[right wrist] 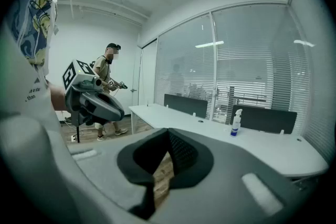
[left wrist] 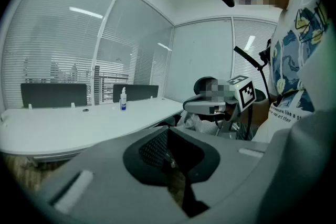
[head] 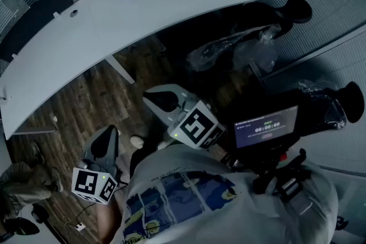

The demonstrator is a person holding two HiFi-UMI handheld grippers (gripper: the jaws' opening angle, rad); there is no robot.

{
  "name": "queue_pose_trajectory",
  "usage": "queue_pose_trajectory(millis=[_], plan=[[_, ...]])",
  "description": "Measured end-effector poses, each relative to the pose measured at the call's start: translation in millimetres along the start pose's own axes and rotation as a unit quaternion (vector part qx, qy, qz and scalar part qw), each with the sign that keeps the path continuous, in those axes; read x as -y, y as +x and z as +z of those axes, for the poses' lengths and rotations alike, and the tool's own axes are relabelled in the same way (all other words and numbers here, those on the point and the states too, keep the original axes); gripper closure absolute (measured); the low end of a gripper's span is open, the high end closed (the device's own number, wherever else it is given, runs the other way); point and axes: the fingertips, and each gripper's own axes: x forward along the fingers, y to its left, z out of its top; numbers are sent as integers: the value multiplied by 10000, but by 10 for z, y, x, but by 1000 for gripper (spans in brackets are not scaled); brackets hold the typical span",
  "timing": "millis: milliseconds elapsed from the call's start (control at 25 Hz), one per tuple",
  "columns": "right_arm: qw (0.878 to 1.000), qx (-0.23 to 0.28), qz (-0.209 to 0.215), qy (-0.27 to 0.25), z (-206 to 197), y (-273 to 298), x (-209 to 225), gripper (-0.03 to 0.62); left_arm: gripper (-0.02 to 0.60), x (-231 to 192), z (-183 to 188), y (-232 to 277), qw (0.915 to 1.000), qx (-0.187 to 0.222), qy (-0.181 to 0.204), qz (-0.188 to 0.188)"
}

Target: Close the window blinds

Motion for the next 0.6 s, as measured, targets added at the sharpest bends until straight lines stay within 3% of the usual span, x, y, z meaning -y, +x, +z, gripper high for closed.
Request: queue_pose_trajectory(millis=[600], plan=[[10000,19,-44,53,-119,-74,182,592,575,71,-32,183,9999,-4,116,7]])
